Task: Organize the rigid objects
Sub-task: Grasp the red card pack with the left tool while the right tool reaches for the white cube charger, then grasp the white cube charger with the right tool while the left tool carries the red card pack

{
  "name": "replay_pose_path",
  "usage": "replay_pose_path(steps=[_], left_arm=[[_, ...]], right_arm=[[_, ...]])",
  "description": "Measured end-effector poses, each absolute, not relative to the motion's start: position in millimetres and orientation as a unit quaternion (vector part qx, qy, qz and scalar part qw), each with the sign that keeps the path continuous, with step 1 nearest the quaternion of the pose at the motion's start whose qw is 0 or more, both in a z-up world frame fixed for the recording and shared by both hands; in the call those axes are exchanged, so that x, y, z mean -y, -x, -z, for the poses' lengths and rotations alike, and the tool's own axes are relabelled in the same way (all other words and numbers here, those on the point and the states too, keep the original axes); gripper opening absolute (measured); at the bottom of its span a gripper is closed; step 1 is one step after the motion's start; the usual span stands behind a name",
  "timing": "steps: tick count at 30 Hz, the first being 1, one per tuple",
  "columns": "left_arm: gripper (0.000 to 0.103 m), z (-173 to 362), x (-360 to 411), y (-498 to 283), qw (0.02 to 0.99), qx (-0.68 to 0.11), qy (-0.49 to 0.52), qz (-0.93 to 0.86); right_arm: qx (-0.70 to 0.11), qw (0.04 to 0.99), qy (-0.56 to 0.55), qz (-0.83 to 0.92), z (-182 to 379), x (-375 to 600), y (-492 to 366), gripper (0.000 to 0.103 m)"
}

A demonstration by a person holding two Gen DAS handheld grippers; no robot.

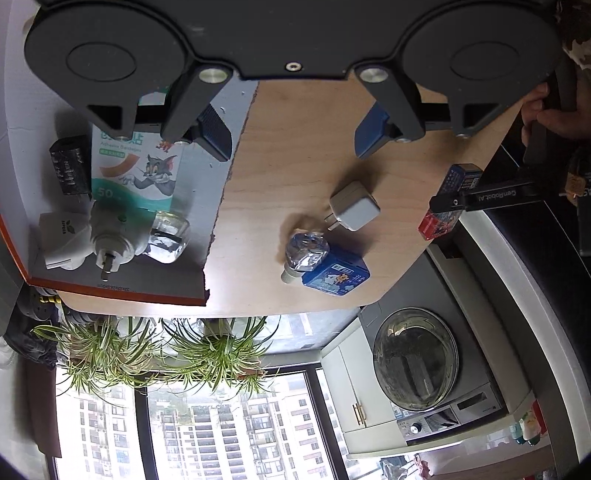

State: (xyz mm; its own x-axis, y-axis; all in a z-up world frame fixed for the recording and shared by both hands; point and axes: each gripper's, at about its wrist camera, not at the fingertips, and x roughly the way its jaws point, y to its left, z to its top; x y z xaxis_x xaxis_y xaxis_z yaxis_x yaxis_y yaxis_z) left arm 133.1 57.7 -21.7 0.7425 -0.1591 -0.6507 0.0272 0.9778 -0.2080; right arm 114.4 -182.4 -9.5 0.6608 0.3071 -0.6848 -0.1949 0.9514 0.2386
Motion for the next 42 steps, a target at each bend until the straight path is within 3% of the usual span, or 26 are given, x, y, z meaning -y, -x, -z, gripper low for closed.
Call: replay_pose_path(steps=[19, 20, 21, 22, 42], left_arm=[[0.06, 15.0, -70.3, -102.3, 0.941, -0.312, 0.126, 0.043], [0.06, 16.0, -70.0, -102.9, 0.94, -0.313, 0.127, 0.044], [0.06, 17.0, -69.7, -103.3, 0.94, -0.314, 0.129, 0.045], [0.06, 17.7, -69.9, -103.7, 0.939, -0.314, 0.13, 0.047], [0.06, -8.7, -25.6, -82.3, 0.943, -0.303, 0.106, 0.083]], right_arm=[[-0.431, 0.897, -0.036, -0.09, 55.8, 72.1, -216.0, 0.087], [-0.429, 0.898, -0.031, -0.091, 56.7, 69.8, -217.4, 0.08], [-0.423, 0.901, -0.022, -0.09, 55.7, 68.5, -216.5, 0.067], [-0.42, 0.903, -0.017, -0.089, 54.2, 67.6, -215.3, 0.064], [-0.371, 0.927, 0.003, -0.05, -16.2, 135.6, -128.8, 0.063]])
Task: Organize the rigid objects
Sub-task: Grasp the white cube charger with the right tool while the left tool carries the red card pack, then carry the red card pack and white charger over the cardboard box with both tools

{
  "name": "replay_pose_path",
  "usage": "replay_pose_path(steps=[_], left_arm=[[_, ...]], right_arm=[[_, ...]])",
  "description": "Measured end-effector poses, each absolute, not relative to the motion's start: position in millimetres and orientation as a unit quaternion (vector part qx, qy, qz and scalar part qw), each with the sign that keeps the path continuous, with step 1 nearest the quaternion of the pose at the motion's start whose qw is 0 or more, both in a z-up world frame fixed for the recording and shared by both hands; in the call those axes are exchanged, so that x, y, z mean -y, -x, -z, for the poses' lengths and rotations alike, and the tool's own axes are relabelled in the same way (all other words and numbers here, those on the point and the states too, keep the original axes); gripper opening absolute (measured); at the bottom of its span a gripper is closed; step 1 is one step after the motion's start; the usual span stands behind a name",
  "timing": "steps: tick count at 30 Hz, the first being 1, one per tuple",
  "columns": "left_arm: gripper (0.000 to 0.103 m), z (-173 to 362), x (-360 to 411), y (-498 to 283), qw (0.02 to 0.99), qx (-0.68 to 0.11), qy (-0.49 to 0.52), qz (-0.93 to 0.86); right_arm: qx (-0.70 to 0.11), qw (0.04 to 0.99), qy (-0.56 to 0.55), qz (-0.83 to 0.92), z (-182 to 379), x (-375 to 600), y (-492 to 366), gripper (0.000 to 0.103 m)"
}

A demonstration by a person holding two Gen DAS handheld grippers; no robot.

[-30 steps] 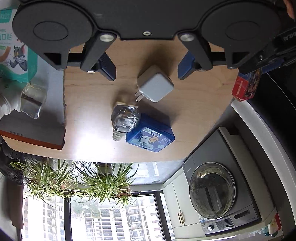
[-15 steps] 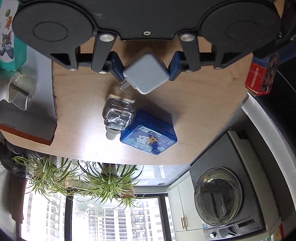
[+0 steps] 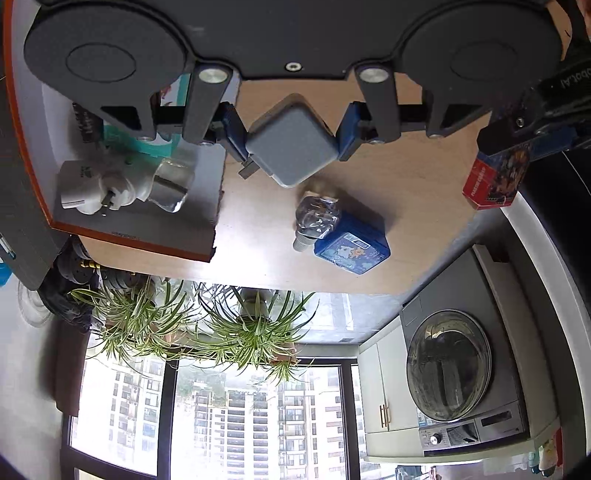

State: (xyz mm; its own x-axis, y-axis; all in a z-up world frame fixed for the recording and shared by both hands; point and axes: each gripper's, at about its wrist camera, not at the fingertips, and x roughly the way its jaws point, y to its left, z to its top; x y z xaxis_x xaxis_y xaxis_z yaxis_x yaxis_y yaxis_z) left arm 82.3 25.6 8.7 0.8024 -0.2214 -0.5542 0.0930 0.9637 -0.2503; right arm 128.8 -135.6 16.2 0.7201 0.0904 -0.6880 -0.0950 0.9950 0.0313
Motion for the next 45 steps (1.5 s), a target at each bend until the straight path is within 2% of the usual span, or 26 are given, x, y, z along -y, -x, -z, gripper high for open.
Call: replay_pose_path(steps=[24, 33, 45], left_arm=[[0.06, -31.1, 97.4, -65.4, 0.931, -0.296, 0.057, 0.205], [0.06, -31.6, 144.3, -72.0, 0.922, -0.302, 0.043, 0.238], [0.06, -29.1, 170.4, -69.9, 0.921, -0.305, 0.027, 0.241]], right_arm=[[-0.317, 0.944, -0.065, 0.057, -53.9, 304.7, -25.5, 0.063], [-0.308, 0.943, -0.095, 0.079, -51.7, 346.1, -17.6, 0.063], [-0.306, 0.945, -0.101, 0.051, -45.1, 352.0, -31.0, 0.063]])
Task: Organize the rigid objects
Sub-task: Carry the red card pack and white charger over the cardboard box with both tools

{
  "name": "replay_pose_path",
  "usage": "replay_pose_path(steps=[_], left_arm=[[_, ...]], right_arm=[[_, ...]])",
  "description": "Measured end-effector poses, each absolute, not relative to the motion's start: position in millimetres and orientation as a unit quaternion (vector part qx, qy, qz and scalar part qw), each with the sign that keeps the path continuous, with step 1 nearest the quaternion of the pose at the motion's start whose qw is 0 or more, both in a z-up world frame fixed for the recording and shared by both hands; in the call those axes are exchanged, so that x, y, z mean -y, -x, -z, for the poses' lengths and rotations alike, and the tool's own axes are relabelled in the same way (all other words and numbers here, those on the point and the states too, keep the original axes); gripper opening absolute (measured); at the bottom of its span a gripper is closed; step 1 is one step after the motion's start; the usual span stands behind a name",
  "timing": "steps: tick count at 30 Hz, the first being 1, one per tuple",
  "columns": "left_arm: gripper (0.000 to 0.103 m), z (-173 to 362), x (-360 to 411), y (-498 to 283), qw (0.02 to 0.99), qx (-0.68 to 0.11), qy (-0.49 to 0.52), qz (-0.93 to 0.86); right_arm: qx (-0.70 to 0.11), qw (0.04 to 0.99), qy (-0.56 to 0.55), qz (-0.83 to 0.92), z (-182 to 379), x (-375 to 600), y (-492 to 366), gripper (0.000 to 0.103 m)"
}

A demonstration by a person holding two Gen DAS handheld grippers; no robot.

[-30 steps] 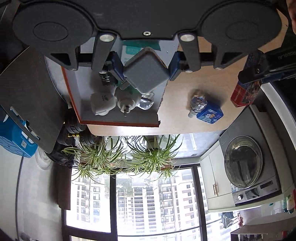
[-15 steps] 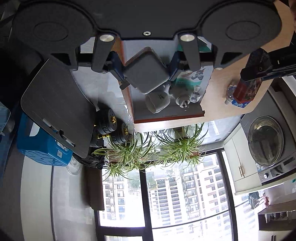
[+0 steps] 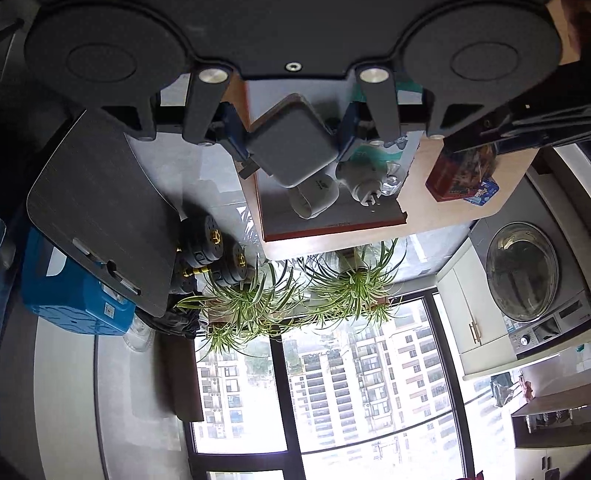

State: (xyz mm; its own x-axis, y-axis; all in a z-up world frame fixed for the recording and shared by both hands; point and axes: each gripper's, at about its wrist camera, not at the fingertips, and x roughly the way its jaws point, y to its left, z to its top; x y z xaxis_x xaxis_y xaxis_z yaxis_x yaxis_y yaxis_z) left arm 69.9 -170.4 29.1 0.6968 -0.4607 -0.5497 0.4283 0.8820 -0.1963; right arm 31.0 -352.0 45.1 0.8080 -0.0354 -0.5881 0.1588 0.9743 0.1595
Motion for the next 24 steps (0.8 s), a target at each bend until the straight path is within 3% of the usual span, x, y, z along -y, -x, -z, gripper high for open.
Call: replay_pose_path(steps=[24], left_arm=[[0.06, -15.4, 185.1, -79.0, 0.917, -0.328, 0.015, 0.227]], right_arm=[[-0.309, 0.943, -0.116, 0.035, -38.3, 350.5, -80.0, 0.063]])
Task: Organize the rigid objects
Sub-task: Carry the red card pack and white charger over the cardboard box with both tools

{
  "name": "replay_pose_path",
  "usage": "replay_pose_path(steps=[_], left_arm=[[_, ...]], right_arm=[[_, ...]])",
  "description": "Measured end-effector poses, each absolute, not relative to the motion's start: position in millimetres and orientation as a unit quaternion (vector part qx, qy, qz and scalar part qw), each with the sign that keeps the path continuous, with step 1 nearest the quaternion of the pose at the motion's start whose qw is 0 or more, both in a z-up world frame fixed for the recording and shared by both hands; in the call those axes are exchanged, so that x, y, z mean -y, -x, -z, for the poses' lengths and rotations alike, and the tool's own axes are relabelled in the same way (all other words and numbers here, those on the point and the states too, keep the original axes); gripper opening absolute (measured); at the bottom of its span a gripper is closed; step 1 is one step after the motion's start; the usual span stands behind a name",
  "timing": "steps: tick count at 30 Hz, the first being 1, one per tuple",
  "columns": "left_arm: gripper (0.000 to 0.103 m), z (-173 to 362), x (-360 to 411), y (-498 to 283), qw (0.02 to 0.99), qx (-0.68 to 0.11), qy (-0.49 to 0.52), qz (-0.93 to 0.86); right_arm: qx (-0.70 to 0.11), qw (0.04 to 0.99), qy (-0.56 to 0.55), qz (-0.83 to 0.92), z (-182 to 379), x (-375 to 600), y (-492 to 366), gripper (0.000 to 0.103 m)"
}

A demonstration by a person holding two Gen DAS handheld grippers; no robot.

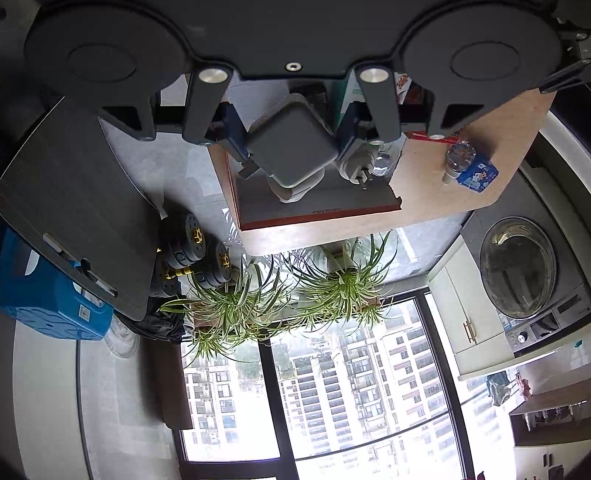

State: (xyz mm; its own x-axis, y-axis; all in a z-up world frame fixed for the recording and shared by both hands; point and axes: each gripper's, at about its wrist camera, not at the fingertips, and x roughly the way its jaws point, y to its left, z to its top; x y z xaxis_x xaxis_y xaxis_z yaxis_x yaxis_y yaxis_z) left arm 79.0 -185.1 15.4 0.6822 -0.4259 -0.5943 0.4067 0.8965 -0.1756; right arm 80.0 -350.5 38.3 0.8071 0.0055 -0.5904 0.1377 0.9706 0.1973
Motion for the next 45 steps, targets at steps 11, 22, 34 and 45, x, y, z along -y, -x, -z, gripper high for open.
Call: replay_pose_path(steps=[11, 22, 34, 45], left_arm=[[0.06, -9.0, 189.6, -79.6, 0.913, -0.334, 0.012, 0.234], [0.06, -5.5, 192.4, -78.0, 0.91, -0.339, 0.012, 0.237], [0.06, -4.1, 195.1, -77.7, 0.908, -0.342, 0.014, 0.24], [0.06, -3.0, 197.1, -75.9, 0.908, -0.343, 0.011, 0.24]], right_arm=[[-0.312, 0.943, -0.111, 0.031, -33.6, 348.6, -87.4, 0.063], [-0.313, 0.943, -0.109, 0.026, -31.2, 343.2, -89.1, 0.063], [-0.313, 0.943, -0.109, 0.026, -31.0, 343.0, -89.2, 0.063], [-0.314, 0.943, -0.108, 0.026, -30.9, 343.0, -89.6, 0.063]])
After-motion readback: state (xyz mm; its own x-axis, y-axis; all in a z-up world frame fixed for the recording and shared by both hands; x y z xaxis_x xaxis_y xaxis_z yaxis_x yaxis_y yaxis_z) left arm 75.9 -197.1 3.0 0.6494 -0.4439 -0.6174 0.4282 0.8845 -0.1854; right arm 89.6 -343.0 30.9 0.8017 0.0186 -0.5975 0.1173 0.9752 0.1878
